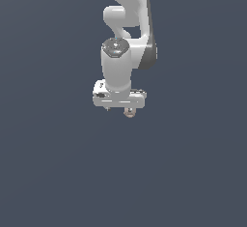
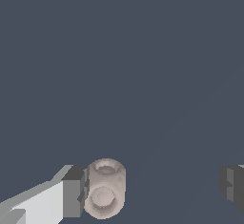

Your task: Pick up the object and move it to a goal position.

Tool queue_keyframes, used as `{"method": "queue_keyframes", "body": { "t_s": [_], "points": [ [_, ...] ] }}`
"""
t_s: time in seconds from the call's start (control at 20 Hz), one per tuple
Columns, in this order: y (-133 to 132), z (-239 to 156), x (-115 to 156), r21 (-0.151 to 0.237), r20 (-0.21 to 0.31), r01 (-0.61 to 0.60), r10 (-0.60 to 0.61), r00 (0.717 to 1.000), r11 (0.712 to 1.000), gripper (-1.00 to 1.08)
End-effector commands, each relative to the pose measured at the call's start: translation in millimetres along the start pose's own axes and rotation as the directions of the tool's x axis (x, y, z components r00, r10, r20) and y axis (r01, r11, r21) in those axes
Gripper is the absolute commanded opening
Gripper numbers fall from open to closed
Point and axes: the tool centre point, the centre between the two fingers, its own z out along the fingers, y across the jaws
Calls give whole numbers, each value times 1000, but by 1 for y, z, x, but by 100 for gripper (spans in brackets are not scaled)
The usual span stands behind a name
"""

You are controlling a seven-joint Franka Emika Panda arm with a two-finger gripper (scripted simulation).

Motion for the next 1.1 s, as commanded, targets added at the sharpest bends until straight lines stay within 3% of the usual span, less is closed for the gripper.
{"method": "queue_keyframes", "body": {
  "t_s": [0.0,1.05],
  "points": [
    [-4,6,-5,-1,-1,-6,6,1000,1000,100],
    [-47,72,-86,-6,-22,-93,93,995,996,100]
  ]
}}
